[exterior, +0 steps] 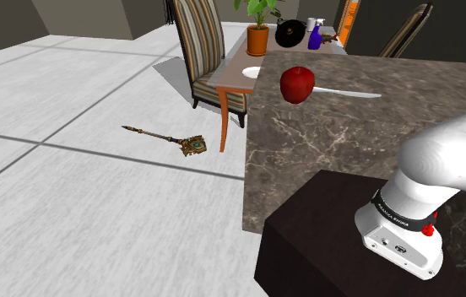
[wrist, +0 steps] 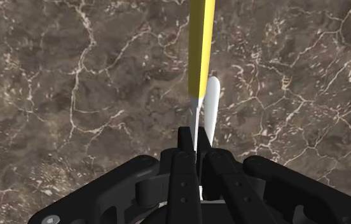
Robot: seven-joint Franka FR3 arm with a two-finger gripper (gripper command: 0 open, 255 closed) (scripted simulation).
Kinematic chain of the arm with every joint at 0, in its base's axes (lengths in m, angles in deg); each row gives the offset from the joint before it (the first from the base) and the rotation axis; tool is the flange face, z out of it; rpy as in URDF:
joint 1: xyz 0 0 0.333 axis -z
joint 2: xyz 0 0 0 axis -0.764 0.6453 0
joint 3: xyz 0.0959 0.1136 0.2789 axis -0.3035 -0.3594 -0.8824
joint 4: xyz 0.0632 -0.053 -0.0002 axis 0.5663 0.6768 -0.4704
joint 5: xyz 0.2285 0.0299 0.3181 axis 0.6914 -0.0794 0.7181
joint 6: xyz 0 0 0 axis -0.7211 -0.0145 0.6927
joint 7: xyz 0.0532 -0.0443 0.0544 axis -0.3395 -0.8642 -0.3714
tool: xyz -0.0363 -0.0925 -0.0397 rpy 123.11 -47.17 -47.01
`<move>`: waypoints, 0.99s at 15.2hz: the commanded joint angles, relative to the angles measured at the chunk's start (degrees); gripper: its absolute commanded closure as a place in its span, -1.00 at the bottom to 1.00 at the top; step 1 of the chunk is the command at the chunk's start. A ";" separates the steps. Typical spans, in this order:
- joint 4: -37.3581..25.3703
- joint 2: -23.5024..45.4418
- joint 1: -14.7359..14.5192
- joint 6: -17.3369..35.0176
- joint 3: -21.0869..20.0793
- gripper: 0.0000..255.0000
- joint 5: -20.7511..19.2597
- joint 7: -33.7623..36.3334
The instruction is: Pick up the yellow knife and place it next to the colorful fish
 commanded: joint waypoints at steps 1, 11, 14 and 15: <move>1.55 -1.18 0.57 0.61 0.50 1.00 -0.53 0.17; 9.20 -6.88 3.39 3.63 3.55 1.00 -3.41 1.21; 11.26 -8.48 4.23 4.50 4.63 1.00 -4.43 1.39; 11.92 -9.00 4.51 4.79 5.01 1.00 -4.79 1.43</move>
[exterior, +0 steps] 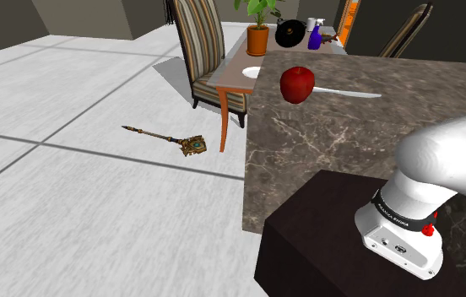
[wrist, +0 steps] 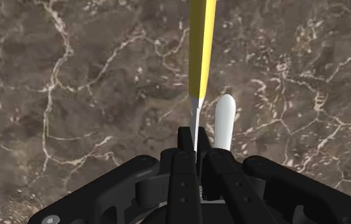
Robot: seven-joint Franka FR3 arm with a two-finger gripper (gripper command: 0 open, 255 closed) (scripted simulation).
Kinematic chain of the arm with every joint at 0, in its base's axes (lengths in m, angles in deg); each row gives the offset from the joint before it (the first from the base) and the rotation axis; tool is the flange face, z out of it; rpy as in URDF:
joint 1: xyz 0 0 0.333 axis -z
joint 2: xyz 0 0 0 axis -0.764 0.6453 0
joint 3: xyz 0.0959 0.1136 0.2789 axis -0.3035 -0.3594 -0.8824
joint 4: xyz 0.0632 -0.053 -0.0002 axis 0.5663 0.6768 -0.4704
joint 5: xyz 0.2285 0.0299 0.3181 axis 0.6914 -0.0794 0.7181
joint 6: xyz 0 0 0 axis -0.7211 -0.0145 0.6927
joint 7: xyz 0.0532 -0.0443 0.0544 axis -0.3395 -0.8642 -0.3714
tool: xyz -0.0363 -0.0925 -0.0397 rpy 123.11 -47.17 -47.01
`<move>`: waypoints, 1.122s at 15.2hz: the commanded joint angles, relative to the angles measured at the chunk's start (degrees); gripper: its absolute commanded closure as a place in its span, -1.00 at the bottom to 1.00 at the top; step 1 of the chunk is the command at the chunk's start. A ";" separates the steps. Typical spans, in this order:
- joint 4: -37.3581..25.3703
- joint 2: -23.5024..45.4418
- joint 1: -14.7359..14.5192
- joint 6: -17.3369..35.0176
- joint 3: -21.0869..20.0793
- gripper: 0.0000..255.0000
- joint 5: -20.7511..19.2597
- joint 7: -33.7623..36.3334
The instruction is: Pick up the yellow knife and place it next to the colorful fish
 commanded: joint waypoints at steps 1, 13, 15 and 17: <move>1.27 -1.02 0.51 0.60 0.78 1.00 -0.74 0.07; 7.01 -5.68 3.28 3.44 4.99 1.00 -4.63 0.16; 7.01 -5.60 3.33 3.52 5.04 1.00 -4.58 0.14; 7.01 -5.54 3.36 3.57 5.07 1.00 -4.54 0.13</move>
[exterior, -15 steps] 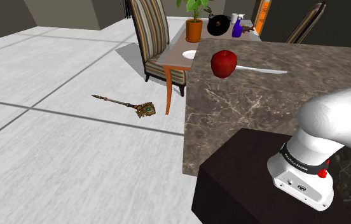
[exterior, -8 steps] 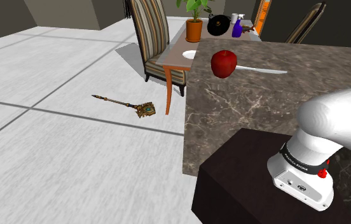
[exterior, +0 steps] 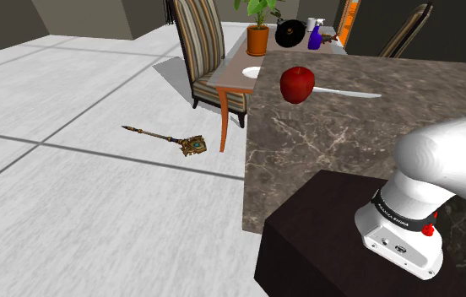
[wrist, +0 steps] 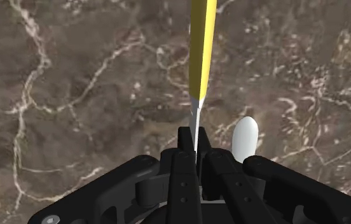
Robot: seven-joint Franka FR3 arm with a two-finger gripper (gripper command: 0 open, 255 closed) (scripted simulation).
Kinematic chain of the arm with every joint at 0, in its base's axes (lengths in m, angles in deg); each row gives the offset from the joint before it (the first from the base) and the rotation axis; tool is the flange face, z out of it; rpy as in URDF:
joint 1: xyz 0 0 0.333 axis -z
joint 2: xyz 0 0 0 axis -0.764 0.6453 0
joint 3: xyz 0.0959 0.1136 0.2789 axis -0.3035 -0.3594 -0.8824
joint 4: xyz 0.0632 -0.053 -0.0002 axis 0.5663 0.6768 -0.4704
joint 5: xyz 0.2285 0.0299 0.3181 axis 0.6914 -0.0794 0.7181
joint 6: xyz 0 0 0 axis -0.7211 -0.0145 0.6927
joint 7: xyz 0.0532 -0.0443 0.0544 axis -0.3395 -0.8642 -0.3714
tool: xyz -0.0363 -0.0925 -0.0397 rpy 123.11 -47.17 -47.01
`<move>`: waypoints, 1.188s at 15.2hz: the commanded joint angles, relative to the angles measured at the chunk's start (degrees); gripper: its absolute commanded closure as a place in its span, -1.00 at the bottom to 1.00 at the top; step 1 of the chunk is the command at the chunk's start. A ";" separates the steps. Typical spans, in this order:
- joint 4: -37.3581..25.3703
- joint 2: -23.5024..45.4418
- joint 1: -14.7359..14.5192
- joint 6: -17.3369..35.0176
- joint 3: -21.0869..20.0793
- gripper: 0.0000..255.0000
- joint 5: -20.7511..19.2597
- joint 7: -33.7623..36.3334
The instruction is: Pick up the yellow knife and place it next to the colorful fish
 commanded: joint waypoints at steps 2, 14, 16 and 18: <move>0.05 -0.55 0.44 0.04 0.34 -1.00 0.07 0.02; -5.63 4.04 -2.20 -2.63 -3.65 -1.00 3.81 -0.24; -5.63 4.04 -2.20 -2.63 -3.65 -1.00 3.81 -0.24; -5.63 4.04 -2.20 -2.63 -3.65 -1.00 3.81 -0.24</move>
